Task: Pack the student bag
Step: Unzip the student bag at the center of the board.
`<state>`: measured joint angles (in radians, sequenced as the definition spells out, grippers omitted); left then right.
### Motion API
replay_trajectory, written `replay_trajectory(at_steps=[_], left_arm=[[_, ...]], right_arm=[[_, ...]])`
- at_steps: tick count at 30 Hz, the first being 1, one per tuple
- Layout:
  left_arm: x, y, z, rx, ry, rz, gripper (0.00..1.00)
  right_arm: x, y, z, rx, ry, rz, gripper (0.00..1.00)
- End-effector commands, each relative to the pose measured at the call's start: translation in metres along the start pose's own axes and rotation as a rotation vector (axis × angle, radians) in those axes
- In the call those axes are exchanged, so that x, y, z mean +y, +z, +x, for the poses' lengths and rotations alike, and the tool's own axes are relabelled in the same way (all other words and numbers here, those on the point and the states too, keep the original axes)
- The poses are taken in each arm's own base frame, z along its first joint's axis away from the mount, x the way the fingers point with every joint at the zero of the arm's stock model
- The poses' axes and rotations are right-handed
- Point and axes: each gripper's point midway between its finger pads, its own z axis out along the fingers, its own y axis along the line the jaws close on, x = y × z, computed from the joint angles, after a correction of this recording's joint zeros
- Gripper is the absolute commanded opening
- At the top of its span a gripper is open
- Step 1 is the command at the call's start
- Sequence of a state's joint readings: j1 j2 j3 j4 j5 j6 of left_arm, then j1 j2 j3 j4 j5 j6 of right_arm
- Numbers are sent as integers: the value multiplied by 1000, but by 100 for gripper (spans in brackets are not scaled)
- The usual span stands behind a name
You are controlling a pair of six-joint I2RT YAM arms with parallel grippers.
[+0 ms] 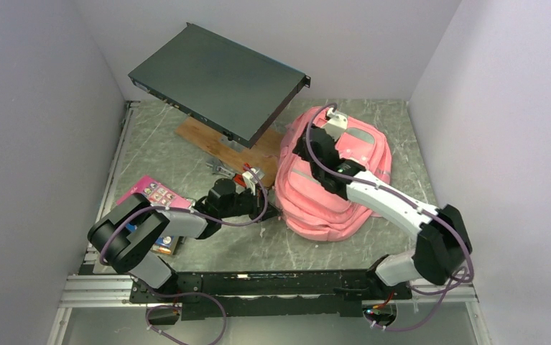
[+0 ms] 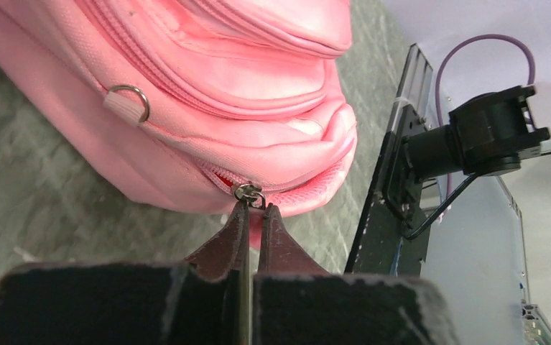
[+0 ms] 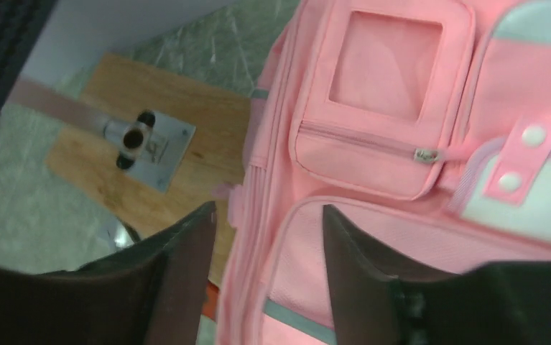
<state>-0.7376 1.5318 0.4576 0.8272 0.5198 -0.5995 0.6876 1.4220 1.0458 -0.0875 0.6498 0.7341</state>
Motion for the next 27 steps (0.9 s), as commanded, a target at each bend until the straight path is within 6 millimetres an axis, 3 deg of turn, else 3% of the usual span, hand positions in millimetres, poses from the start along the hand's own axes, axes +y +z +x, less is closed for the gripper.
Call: replay_trajectory(at_steps=[1,3,6,10,13,15,20,27], left_arm=[[-5,-7,4,37,-25,53,0],[-4,-9,1,34,-28,58,0],[-5,-12,-2,32,-36,69,0],[-4,-15,0,31,-44,62,0],[-2,-17,1,30,-55,54,0],[0,-17,3,33,-67,44,0],[3,-20,7,29,-92,29,0],[2,-21,7,26,-109,35,0]], right_arm=[[25,-47,-23,54,-292,-286,64],[30,-70,-10,140,-396,-411,72],[32,-97,16,302,-419,-526,82],[43,-120,55,443,-342,-662,83],[47,-120,83,495,-333,-684,68],[49,-117,96,509,-349,-661,63],[50,-102,114,476,-381,-529,36],[40,-82,124,418,-459,-380,35]])
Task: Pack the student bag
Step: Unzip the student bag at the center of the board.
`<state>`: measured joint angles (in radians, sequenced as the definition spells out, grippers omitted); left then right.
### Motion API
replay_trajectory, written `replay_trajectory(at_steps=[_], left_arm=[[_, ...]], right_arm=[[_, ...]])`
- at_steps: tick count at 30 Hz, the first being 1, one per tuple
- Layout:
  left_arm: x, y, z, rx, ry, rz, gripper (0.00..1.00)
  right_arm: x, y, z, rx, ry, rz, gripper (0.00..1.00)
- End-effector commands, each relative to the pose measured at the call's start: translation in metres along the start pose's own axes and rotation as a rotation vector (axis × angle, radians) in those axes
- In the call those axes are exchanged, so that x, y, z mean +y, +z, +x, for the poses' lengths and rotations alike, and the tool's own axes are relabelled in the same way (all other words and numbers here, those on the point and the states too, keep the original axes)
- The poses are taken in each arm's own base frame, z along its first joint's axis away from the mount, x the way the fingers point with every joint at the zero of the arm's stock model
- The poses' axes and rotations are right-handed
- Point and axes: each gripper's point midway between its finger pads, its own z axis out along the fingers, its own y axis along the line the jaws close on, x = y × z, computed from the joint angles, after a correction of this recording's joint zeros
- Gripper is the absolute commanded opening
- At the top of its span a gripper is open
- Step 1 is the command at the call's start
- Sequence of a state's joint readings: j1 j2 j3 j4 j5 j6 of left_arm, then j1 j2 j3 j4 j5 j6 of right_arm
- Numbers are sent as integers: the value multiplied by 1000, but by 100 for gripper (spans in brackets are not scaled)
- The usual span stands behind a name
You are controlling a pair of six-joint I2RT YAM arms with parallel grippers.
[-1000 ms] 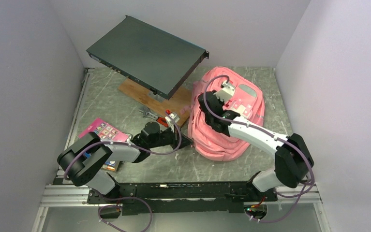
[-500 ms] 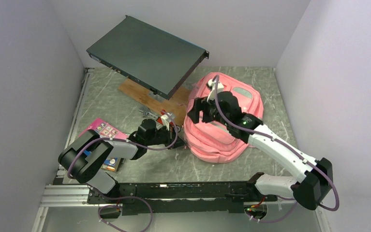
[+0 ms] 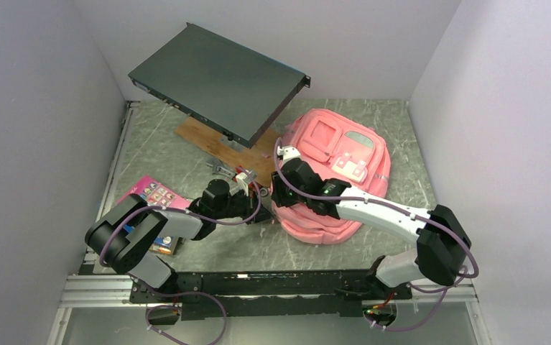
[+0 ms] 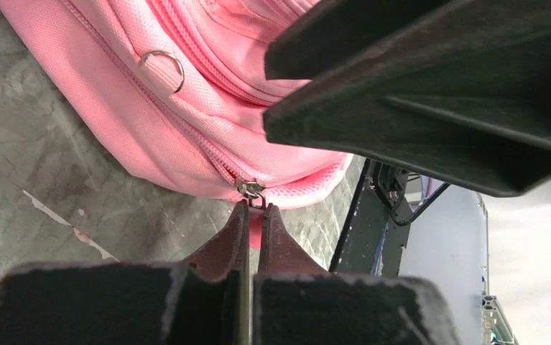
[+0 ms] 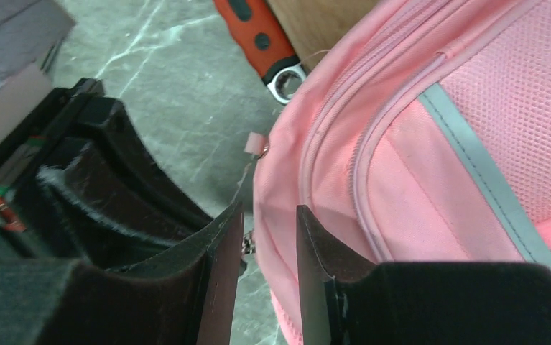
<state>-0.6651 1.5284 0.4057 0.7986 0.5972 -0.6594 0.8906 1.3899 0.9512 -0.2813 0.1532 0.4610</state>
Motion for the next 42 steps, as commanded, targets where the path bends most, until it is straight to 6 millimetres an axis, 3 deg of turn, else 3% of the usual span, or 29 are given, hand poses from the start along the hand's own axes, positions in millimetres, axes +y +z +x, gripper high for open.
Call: replay_trajectory(at_steps=[1,7,17,18,22,23,28,34,37,42], left_arm=[[-16,-3,-7,-20,8,65,0],[-17,-2,-10,-22,1,72,0],[-22,-4,-13,-30,7,84,0],[-22,-4,-13,-31,9,86,0],[-22,-4,-13,-24,11,80,0],[-22,-5,-13,-26,9,82,0],[-25,-5,-14,-33,5,97,0],[-34,-7,-14,-35,-4,120,0],[-44,-3,-14,-18,14,132,0],[-41,-10,-15,-14,71,57,0]], right_arm=[[-4,5,-27,-98,-4,98,35],[6,15,-12,-87,-41,99,37],[-5,22,1,-147,-42,233,38],[-7,23,3,-150,-38,238,36],[-5,25,0,-160,-2,244,0],[-5,24,-1,-158,18,248,0],[3,5,-25,-234,216,235,0],[11,-28,-75,-397,420,171,0],[13,-32,-95,-455,446,148,0],[6,-35,-115,-457,510,177,0]])
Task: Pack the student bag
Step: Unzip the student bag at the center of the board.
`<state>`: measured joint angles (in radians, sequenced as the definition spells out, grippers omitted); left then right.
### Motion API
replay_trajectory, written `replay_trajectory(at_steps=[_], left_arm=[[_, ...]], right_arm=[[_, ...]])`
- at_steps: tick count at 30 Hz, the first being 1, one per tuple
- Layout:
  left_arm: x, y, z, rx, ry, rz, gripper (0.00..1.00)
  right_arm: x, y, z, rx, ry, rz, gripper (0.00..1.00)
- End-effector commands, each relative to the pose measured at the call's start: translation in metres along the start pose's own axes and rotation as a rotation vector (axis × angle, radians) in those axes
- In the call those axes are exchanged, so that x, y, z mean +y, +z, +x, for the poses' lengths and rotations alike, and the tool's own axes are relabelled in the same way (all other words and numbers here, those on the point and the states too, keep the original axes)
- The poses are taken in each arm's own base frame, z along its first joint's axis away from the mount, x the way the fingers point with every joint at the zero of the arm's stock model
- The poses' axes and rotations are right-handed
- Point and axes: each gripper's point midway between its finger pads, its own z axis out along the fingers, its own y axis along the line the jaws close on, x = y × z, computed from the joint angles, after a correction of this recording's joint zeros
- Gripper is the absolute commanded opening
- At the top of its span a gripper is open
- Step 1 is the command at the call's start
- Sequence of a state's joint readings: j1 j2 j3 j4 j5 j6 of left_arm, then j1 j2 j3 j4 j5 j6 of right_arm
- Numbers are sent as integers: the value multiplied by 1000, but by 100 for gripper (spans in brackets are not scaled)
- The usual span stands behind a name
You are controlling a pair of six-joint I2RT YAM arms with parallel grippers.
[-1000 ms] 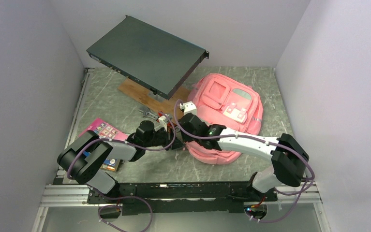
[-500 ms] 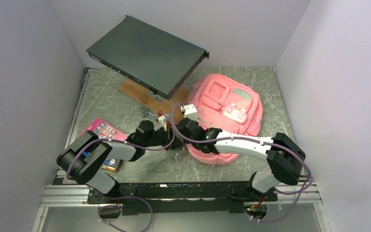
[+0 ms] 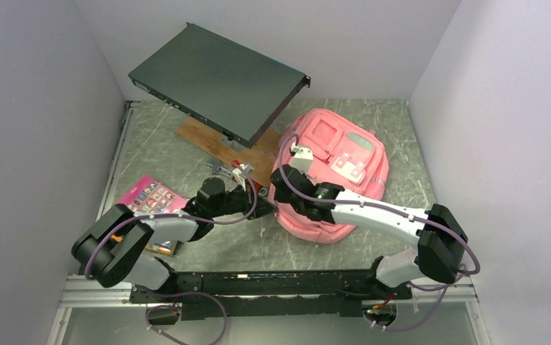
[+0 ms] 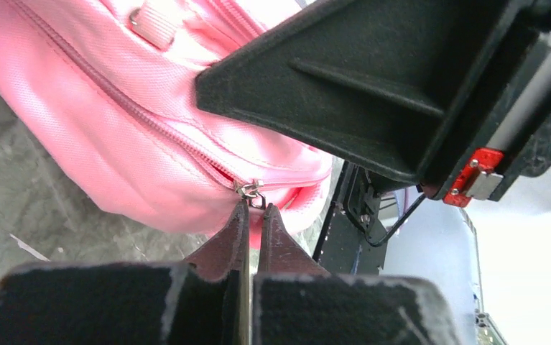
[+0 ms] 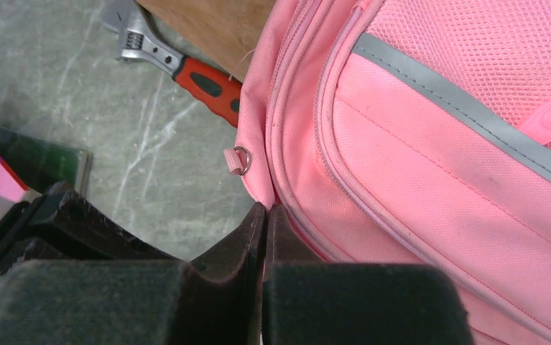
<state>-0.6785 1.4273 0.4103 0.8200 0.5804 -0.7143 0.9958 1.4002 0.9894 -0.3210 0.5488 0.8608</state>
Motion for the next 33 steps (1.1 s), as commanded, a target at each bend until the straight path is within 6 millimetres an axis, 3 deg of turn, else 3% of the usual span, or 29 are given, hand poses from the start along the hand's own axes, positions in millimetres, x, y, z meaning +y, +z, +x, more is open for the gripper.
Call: replay_trajectory(at_steps=[1,7,12,20,25,30,33], left_arm=[[-12,-4,13,87,71,-14,0],[-21,3,24,134,119,-3,0],[-20,18,33,130,100,-15,0],[-25,31,45,10,24,-40,0],[-29,36,41,-43,-2,-35,0],[-31,38,37,-57,-1,-43,0],[-29,38,41,-47,-22,-51,0]], right_arm=[[36,-19,-95,-239,222,-80,0],[38,-32,-123,-319,262,-98,0],[32,-43,-148,-388,402,-95,0],[11,-70,-202,-540,591,-104,0],[16,-81,-228,-590,584,-101,0],[28,-79,-233,-594,377,-114,0],[36,-67,-204,-473,134,-128,0]])
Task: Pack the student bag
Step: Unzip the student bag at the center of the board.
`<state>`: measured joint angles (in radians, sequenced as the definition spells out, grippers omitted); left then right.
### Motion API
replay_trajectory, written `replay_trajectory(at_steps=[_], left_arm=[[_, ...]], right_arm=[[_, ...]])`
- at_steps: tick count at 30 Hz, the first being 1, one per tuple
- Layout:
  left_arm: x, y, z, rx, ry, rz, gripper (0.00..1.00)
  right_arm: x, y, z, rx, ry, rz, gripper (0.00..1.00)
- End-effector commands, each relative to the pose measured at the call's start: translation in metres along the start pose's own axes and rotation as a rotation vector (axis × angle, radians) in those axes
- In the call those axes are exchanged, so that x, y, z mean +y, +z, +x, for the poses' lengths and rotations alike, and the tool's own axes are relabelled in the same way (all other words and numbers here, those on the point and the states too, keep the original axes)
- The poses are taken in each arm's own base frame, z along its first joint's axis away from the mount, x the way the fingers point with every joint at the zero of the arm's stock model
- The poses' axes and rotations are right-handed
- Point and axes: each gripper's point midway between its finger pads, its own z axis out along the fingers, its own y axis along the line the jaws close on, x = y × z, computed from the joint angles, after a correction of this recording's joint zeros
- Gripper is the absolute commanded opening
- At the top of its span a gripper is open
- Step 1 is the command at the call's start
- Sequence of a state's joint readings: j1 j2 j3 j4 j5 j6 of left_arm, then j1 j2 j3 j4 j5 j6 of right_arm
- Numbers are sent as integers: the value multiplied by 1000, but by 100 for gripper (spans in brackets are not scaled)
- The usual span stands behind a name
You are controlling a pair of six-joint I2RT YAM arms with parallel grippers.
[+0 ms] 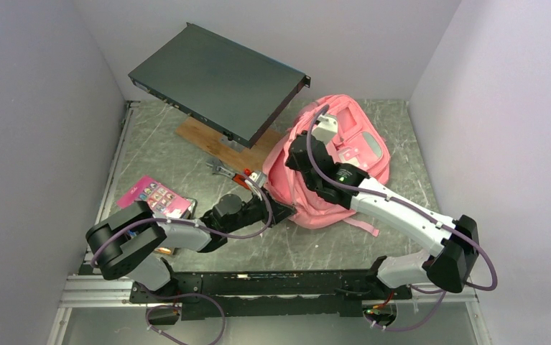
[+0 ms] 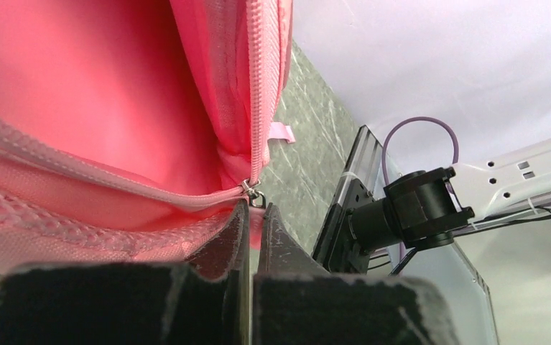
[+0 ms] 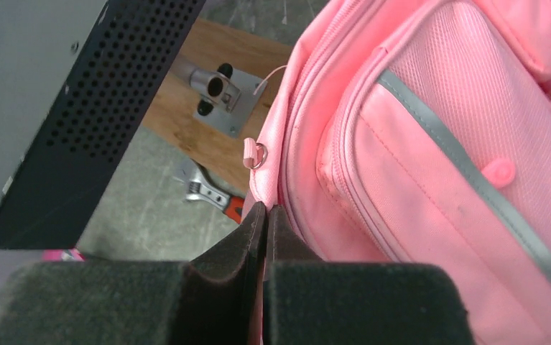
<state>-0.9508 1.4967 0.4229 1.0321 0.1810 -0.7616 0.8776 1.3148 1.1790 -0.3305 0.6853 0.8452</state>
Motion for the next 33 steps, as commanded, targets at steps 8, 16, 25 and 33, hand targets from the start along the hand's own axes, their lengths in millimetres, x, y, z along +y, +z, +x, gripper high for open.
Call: replay_trajectory(at_steps=[8,16,25,33], left_arm=[[28,-27,34,126,-9,-139,0],[31,-33,34,101,9,-132,0],[31,-37,35,95,17,-123,0],[33,-44,44,126,-43,-110,18]], right_arm=[[18,-23,41,220,-442,-318,43],[2,-52,112,564,-517,-431,84],[13,-55,150,628,-474,-494,56],[-33,-45,156,632,-449,-247,67]])
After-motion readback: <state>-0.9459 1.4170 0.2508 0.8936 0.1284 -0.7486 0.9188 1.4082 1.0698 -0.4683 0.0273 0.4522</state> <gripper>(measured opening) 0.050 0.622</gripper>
